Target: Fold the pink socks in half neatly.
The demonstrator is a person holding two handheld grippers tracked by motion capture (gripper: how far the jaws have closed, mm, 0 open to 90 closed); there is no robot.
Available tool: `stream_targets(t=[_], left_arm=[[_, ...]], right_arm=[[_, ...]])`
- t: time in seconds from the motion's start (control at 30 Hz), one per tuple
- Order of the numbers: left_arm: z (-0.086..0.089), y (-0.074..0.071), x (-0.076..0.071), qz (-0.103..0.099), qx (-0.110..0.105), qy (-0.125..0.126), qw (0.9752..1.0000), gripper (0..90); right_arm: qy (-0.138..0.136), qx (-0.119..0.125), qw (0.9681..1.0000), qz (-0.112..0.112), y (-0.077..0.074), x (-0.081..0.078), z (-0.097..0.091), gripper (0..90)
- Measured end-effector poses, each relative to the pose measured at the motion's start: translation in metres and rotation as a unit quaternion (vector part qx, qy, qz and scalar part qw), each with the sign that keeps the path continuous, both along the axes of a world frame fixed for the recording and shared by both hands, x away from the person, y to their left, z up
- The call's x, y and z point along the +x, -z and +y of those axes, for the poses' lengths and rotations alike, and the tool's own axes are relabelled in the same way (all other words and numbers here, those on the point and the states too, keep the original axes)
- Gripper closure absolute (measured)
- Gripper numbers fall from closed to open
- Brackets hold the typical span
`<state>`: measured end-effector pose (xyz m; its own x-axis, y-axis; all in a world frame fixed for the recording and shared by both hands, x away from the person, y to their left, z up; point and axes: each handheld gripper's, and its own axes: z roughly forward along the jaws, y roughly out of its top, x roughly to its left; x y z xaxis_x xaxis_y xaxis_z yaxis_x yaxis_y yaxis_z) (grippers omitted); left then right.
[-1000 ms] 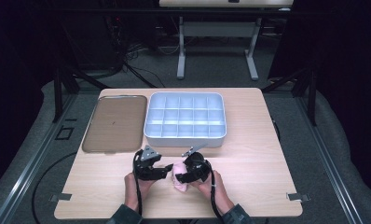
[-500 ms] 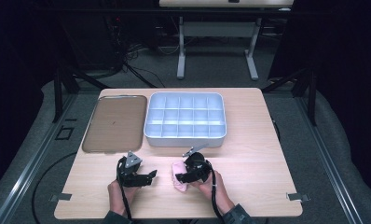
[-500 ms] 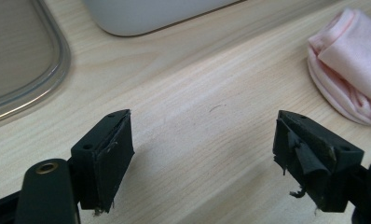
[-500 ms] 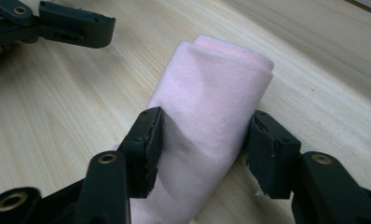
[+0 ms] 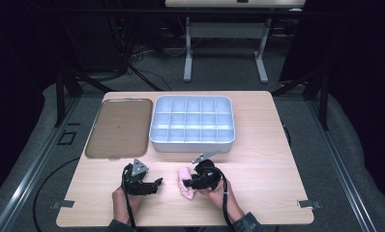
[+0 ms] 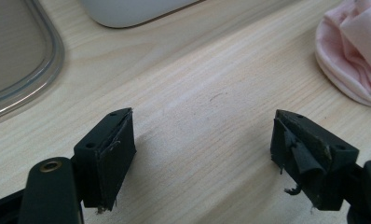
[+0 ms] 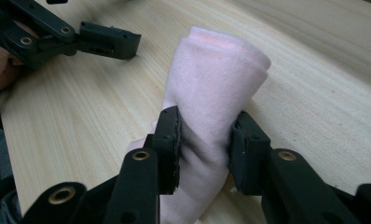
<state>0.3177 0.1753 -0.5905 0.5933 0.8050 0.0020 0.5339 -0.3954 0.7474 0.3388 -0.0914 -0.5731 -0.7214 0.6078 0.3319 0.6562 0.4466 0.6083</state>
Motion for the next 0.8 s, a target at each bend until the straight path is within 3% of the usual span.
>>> stream_targets(t=[0.13,0.4,0.6,0.8], left_arm=[[0.0001,0.0,0.0,0.0,0.0,0.0,1.0,21.3],[-0.0001,0.0,-0.0004,0.0,0.001,-0.001,1.0,21.4],[-0.0003,-0.0001,-0.0009,0.001,0.001,-0.001,1.0,21.3],[-0.0001,-0.0002,-0.001,0.0,0.003,0.0,1.0,21.2]], right_arm=[[0.0,0.015,0.9999,0.003,0.0028,0.0012,-0.0034,69.3],[-0.002,0.012,0.9999,-0.012,0.0011,-0.0022,-0.0025,70.7],[-0.008,-0.006,0.9995,-0.03,-0.0019,-0.0051,0.0004,70.8],[-0.005,0.003,0.9995,-0.03,-0.0022,-0.0057,0.0001,71.2]])
